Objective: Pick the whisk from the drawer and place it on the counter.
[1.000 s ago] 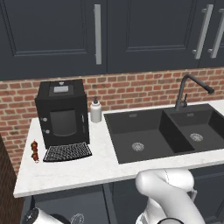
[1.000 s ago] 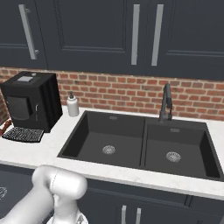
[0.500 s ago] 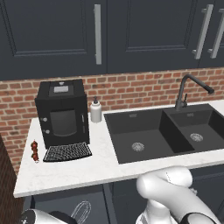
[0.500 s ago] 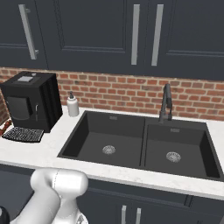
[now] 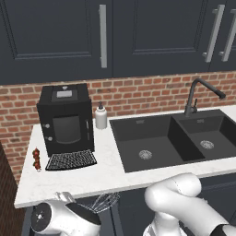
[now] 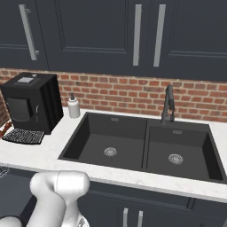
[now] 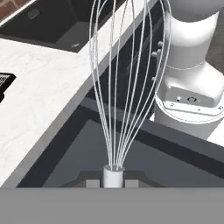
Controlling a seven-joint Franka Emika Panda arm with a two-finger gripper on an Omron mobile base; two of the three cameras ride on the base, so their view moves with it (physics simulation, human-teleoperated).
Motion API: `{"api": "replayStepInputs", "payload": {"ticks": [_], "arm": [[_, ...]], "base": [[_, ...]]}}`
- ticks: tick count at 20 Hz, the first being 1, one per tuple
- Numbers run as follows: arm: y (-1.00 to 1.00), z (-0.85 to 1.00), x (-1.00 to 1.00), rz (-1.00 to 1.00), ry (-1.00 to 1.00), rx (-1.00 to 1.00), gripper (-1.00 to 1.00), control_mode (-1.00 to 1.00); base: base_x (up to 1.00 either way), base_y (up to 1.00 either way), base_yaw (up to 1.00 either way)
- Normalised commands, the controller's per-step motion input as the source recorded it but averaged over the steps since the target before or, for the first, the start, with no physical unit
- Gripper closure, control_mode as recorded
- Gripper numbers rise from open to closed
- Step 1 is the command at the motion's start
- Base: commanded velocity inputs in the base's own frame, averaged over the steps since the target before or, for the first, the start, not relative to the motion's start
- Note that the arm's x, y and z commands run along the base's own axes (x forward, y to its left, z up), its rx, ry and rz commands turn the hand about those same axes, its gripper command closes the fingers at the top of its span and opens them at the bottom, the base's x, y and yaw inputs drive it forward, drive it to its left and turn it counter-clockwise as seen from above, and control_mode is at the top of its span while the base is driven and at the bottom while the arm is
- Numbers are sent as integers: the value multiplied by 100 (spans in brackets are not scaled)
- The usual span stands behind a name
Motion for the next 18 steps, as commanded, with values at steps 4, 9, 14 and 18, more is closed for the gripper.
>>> {"api": "replayStepInputs", "payload": {"ticks": [4,9,14,18], "arm": [[-86,58,92,-28,-16,7,100,-100],[-87,28,100,-24,-8,6,100,-100],[-46,7,99,-13,-1,3,100,-100],[-12,0,83,0,0,0,100,-100]], "base": [[0,0,0],[0,0,0],[0,0,0],[0,0,0]]}}
